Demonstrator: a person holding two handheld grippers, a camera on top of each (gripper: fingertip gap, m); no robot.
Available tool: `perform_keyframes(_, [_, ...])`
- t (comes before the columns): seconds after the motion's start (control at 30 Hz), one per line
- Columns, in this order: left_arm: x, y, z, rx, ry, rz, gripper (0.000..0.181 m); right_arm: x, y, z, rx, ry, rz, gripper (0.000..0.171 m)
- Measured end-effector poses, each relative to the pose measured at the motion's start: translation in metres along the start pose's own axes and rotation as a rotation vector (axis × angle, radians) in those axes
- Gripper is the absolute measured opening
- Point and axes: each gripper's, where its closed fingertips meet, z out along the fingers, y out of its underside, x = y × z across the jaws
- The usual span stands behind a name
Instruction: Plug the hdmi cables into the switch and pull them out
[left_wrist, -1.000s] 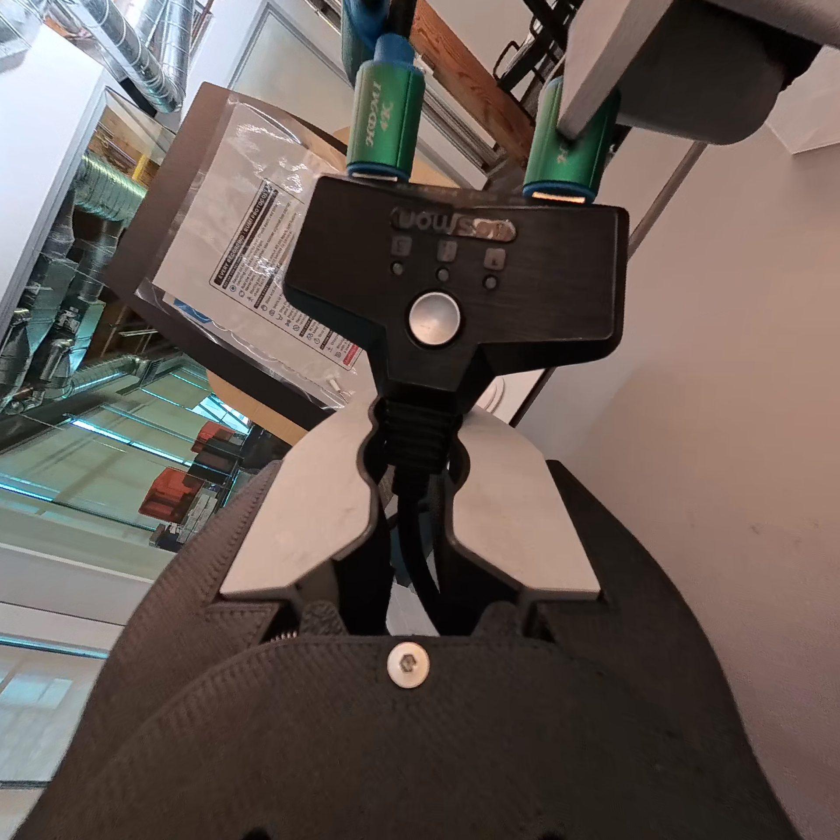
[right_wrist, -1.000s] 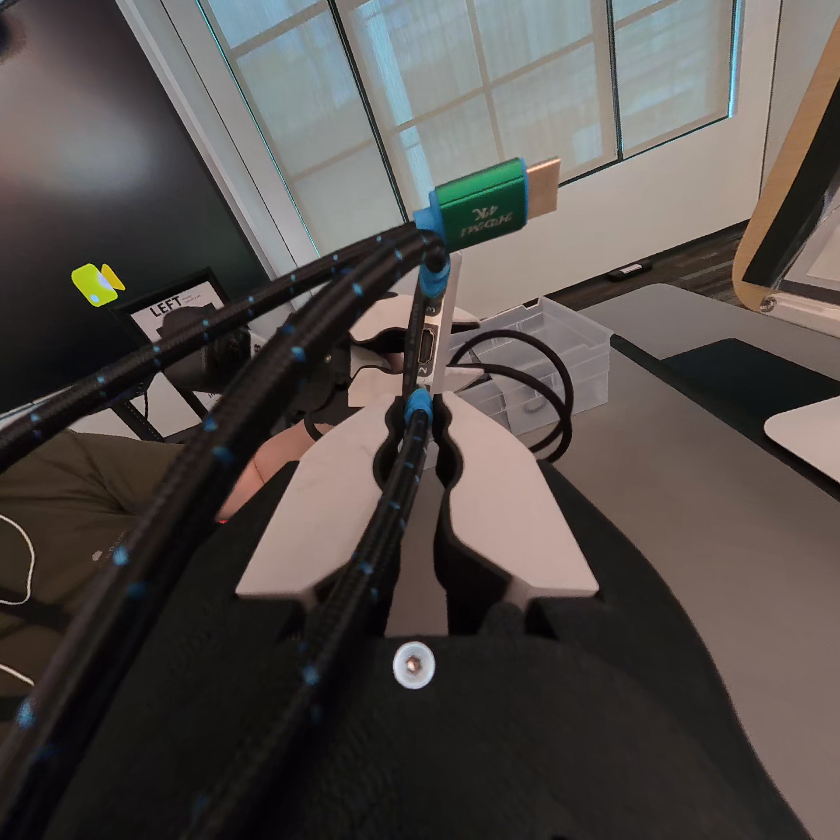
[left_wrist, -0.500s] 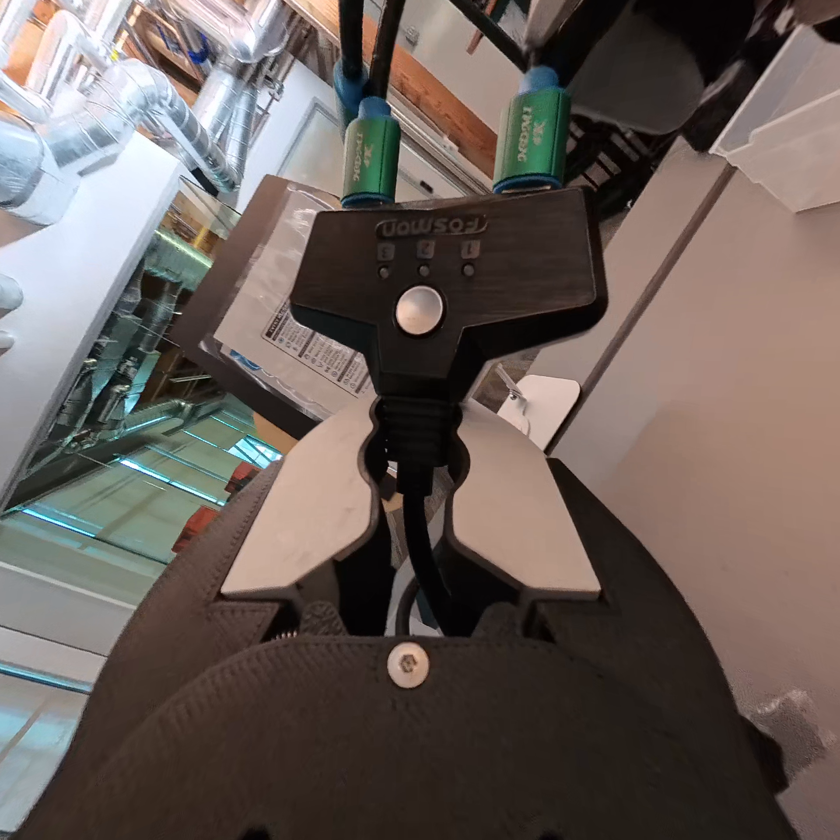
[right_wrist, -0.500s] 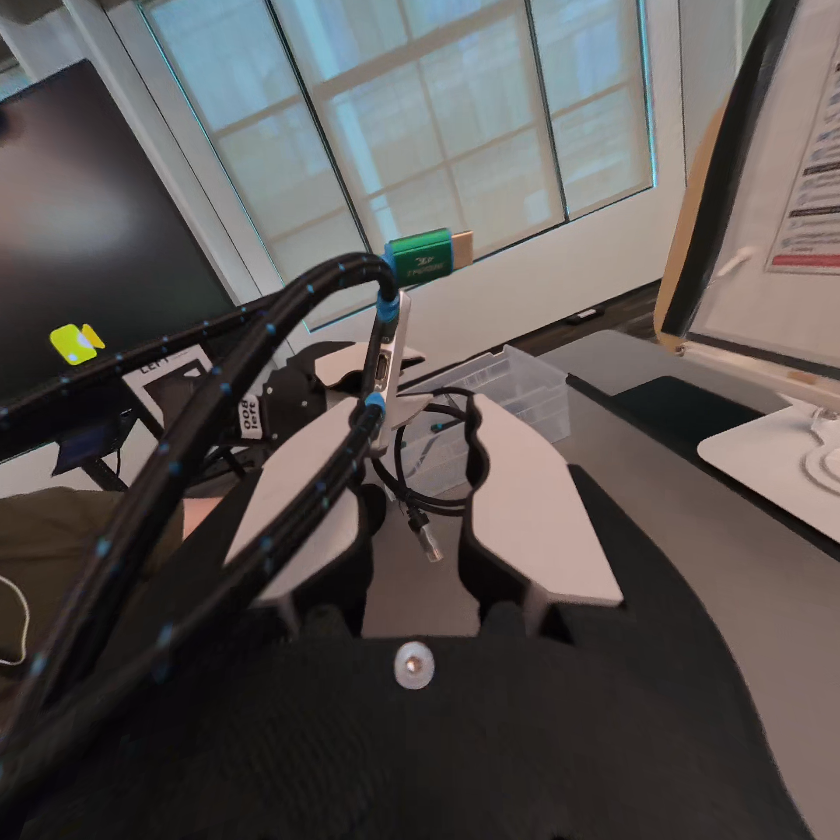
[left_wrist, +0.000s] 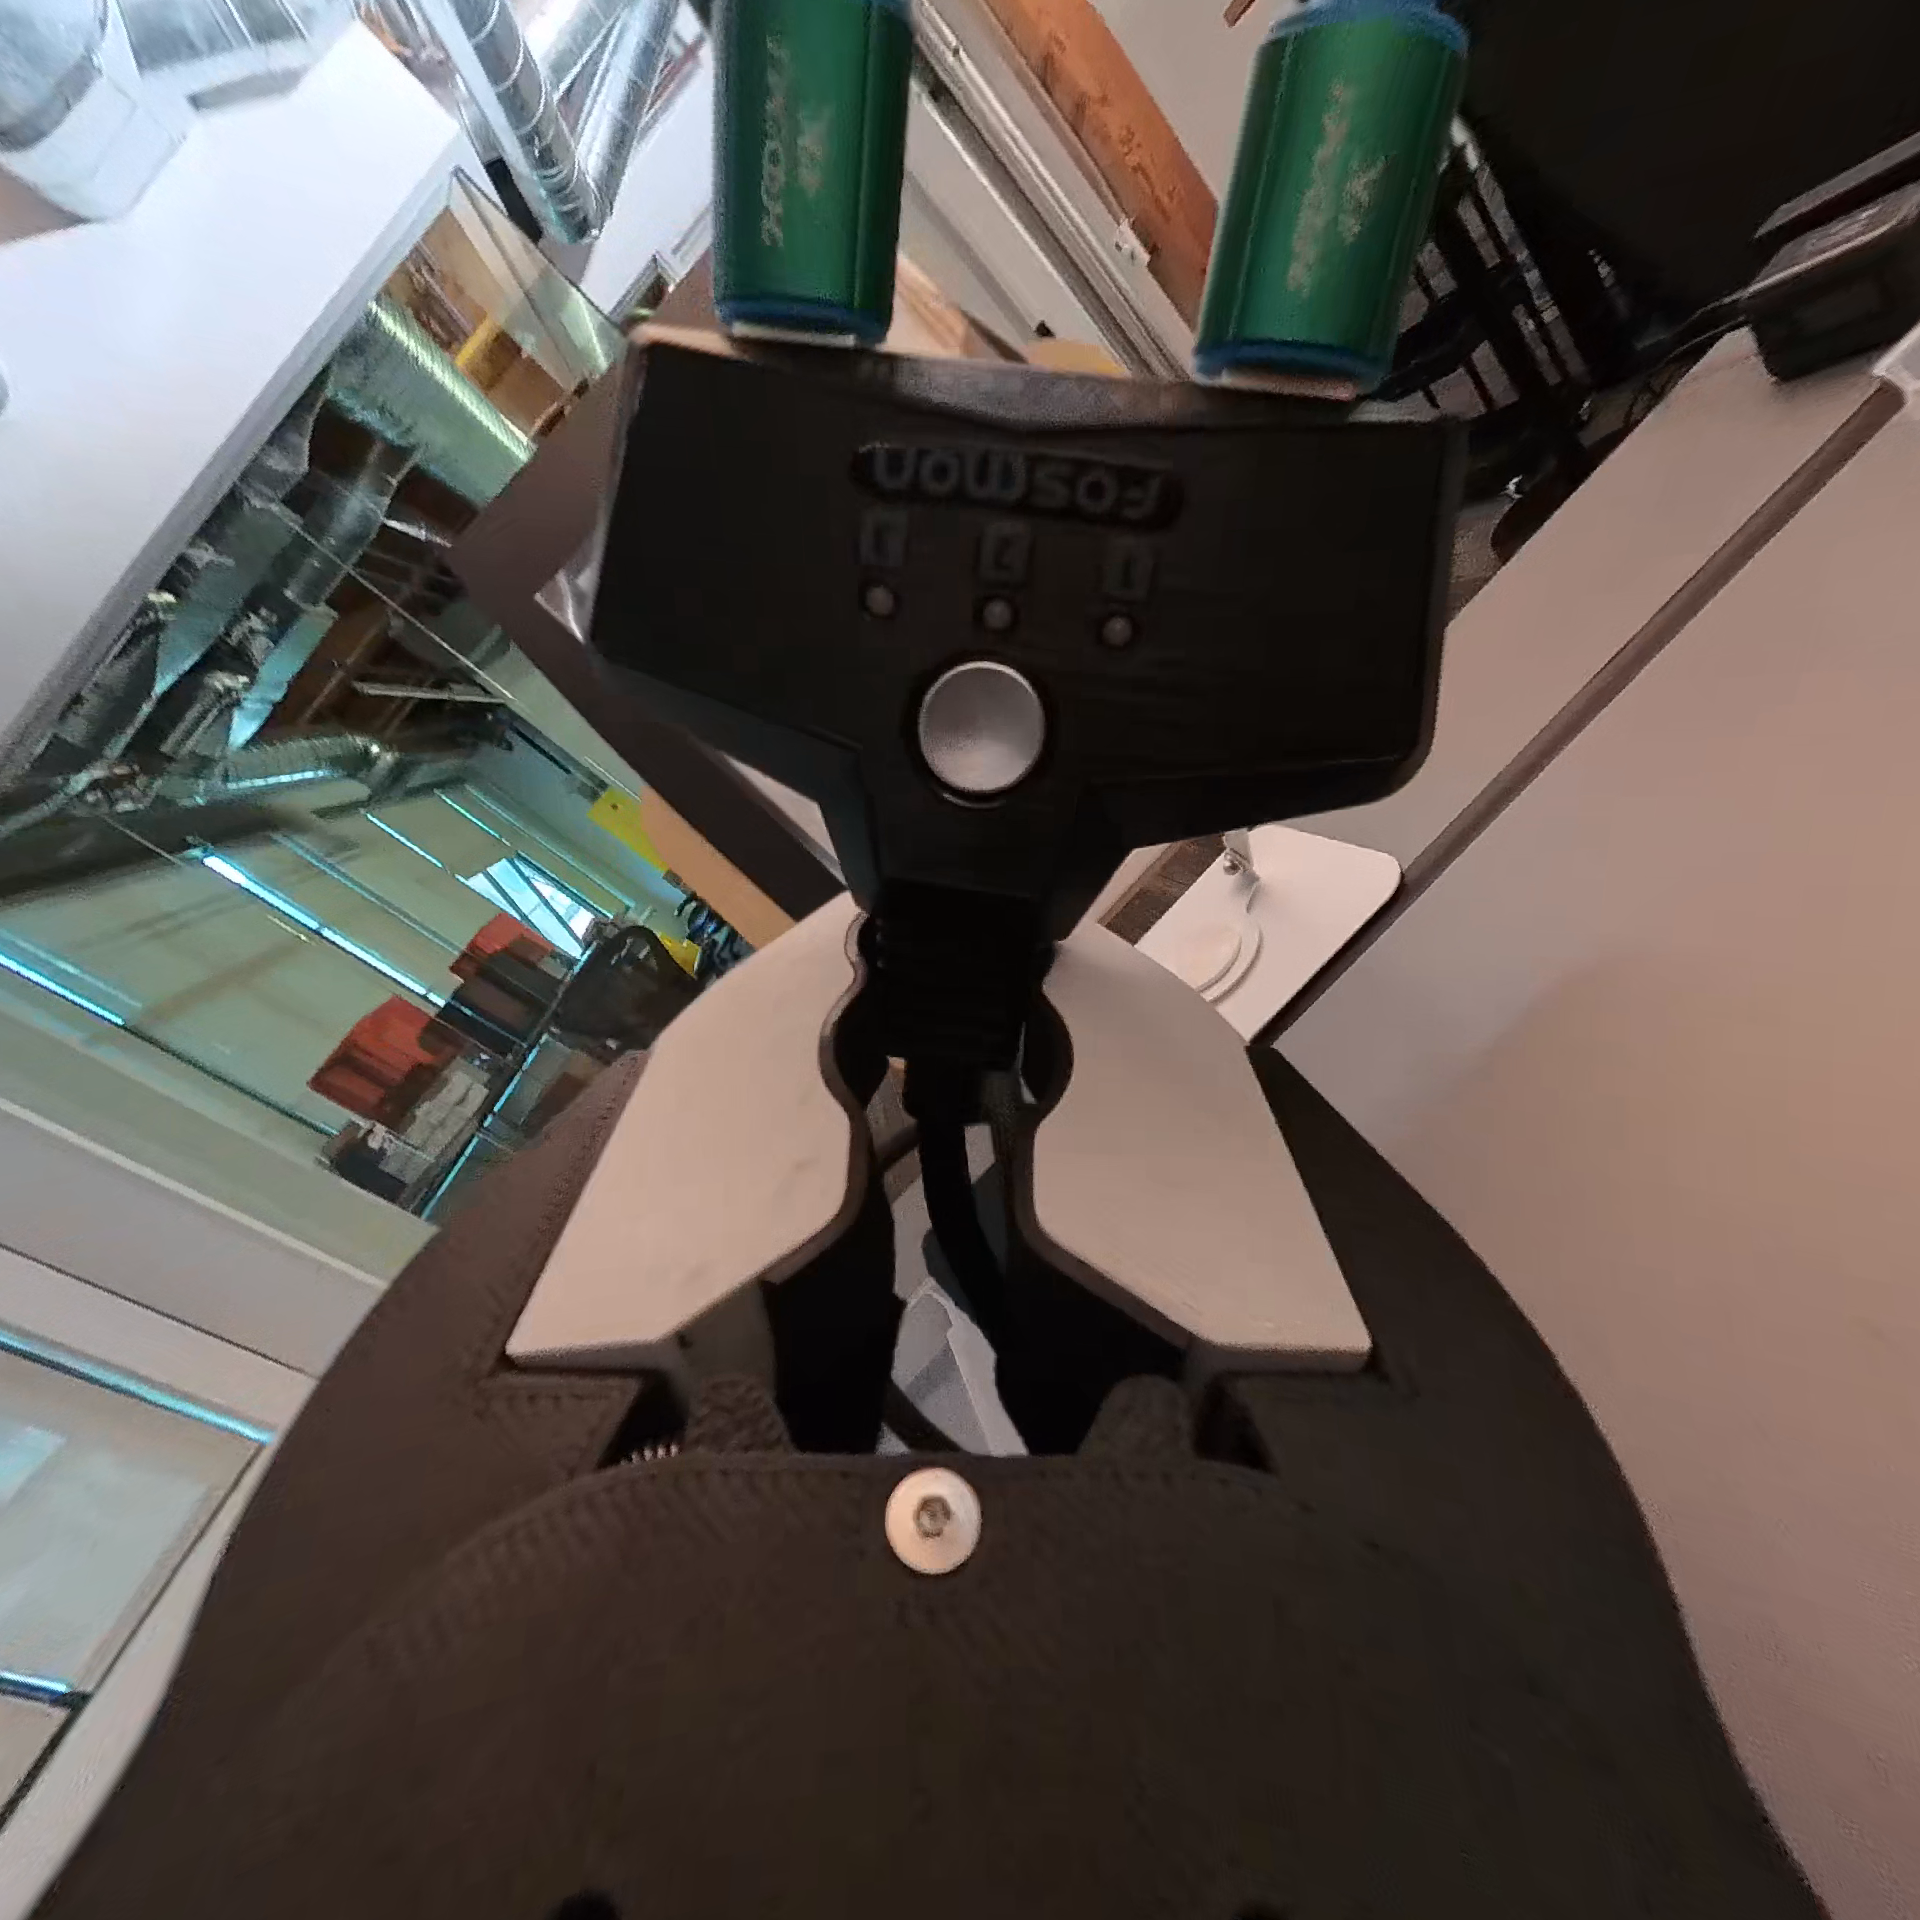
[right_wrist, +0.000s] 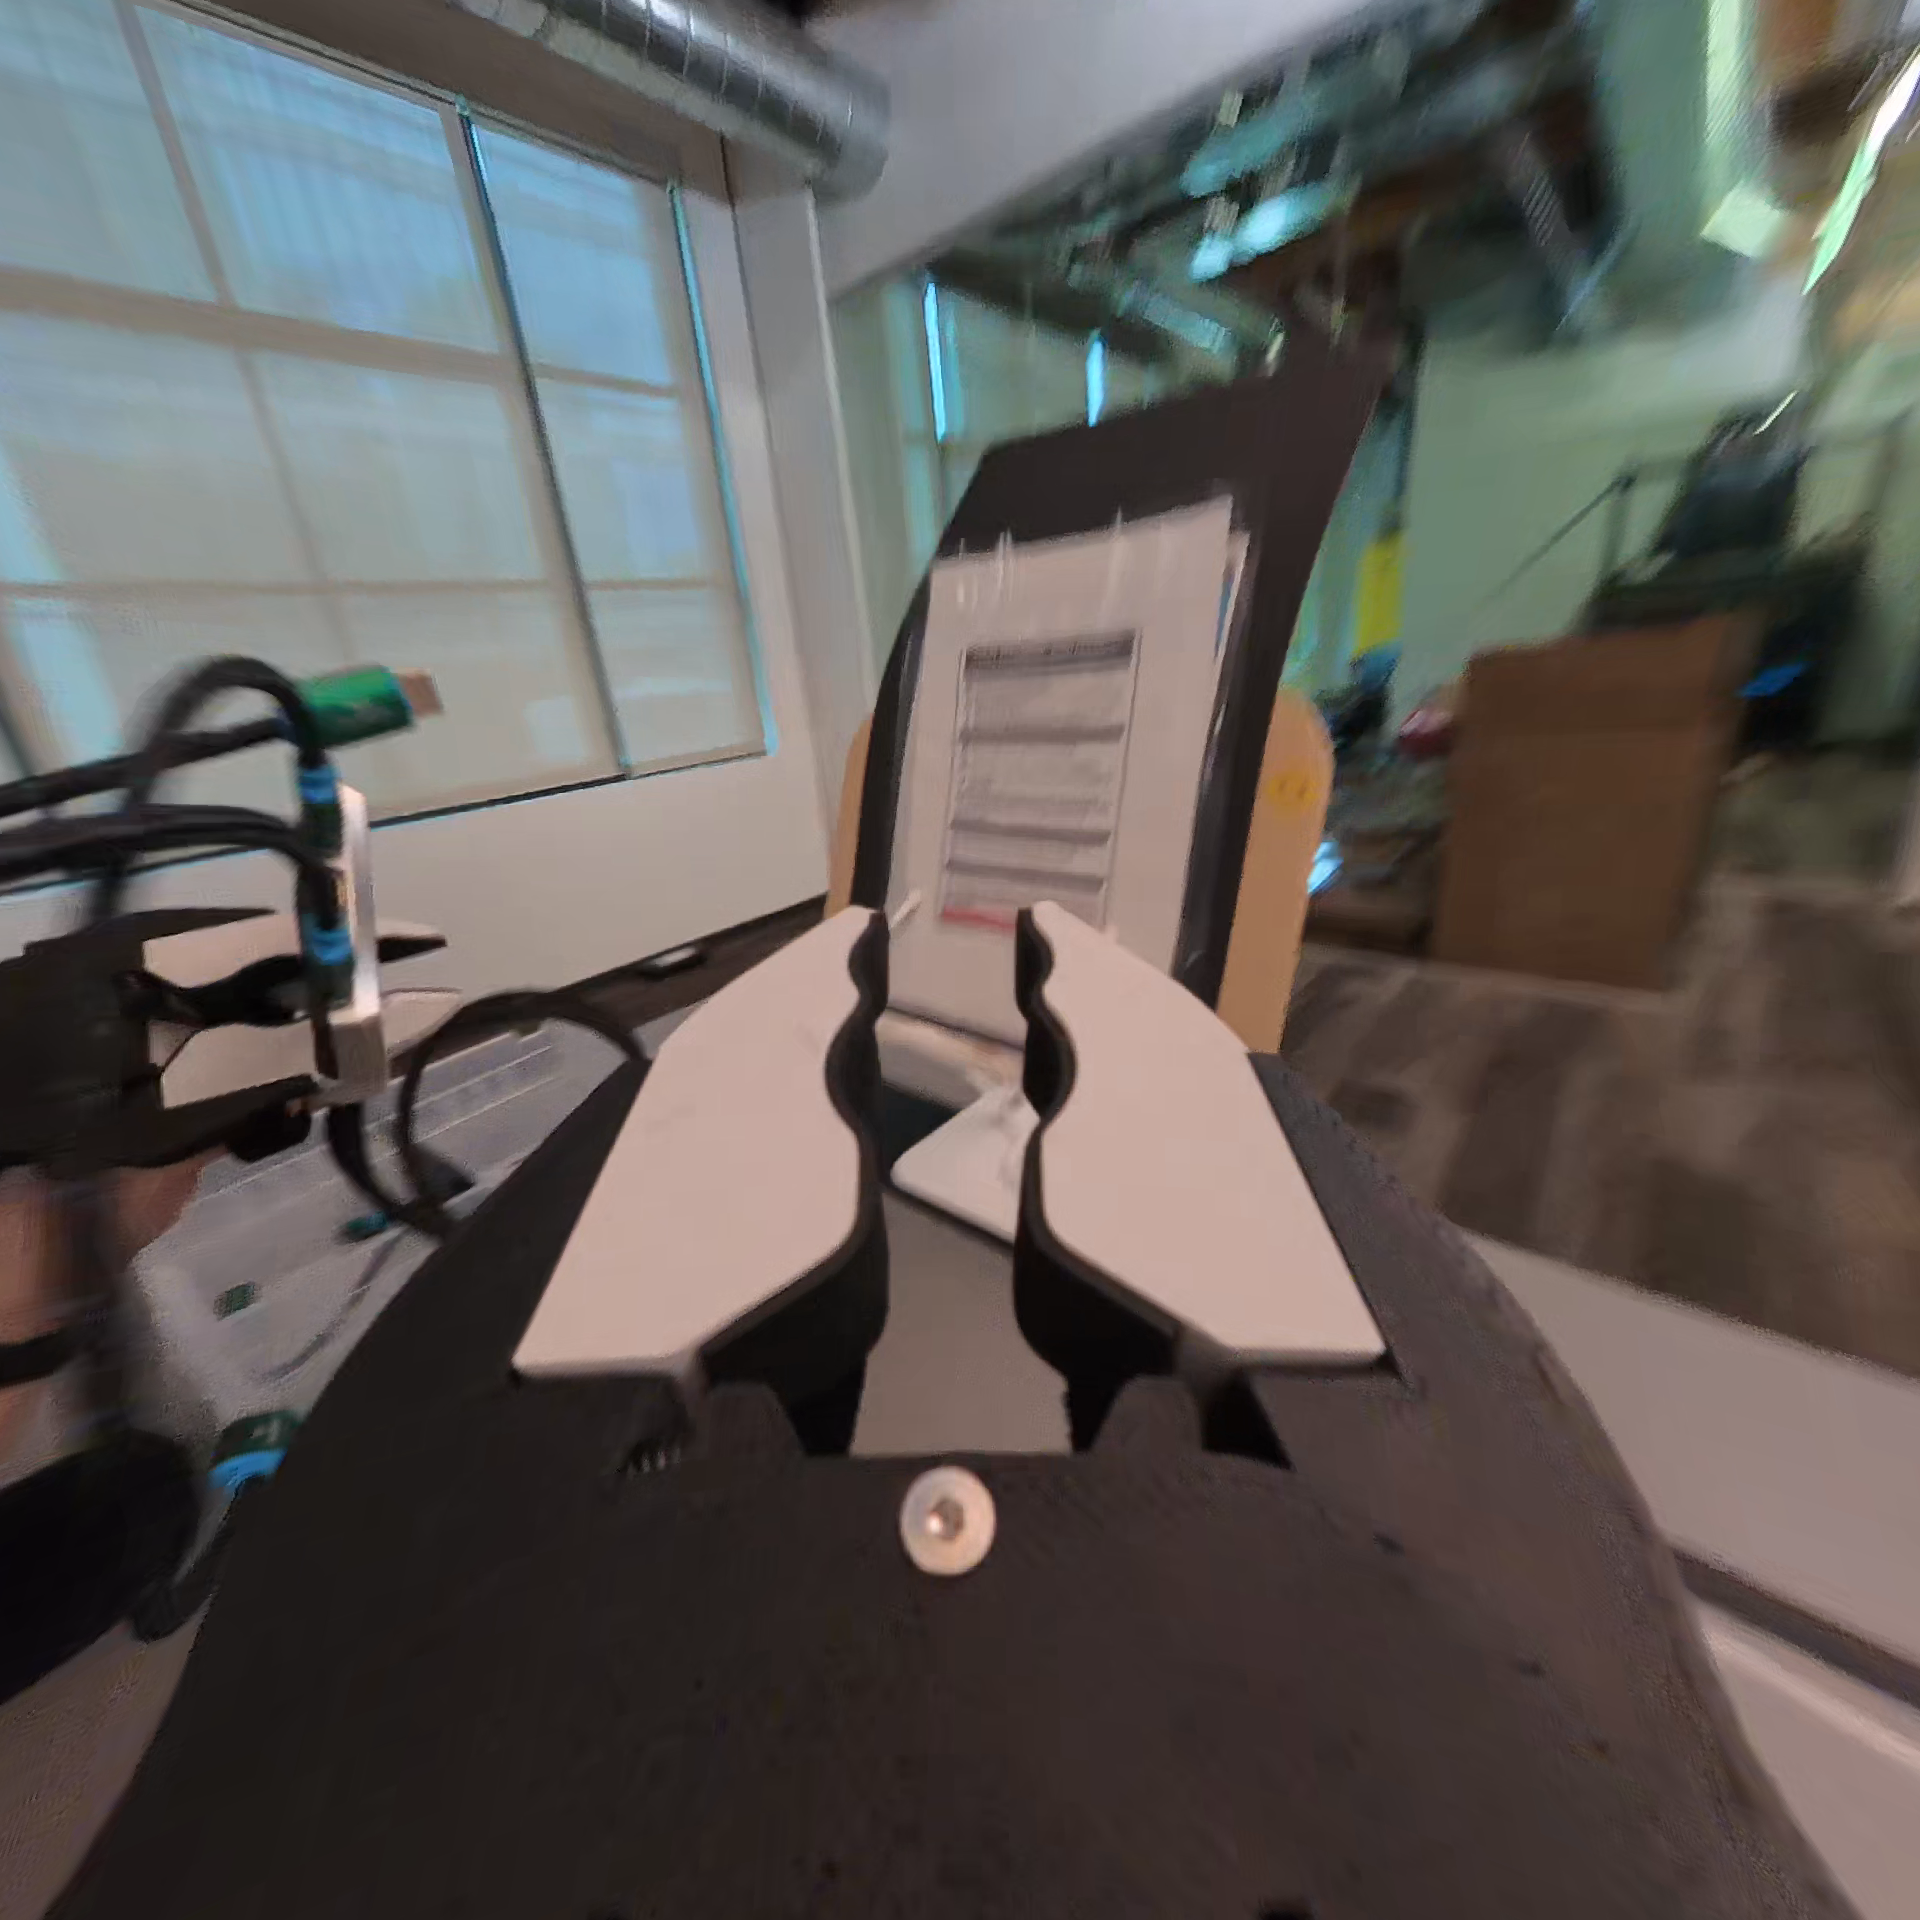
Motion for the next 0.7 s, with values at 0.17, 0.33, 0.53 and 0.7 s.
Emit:
perform_keyframes(0.17, [-0.005,0.013,0.005,-0.063,-0.006,-0.065,0.023,-0.082,-0.078,-0.044,0.323,0.057,-0.294,0.023])
perform_keyframes(0.33, [-0.005,0.019,0.009,-0.091,-0.021,-0.095,0.023,-0.191,-0.069,-0.045,0.442,-0.172,-0.457,0.01])
perform_keyframes(0.53, [-0.001,0.016,0.009,-0.081,-0.019,-0.119,0.024,-0.226,0.043,0.043,0.078,-0.357,-0.115,0.054])
perform_keyframes(0.7, [0.009,0.002,0.007,-0.039,-0.013,-0.11,0.024,-0.182,0.076,0.072,0.046,-0.286,0.313,0.058])
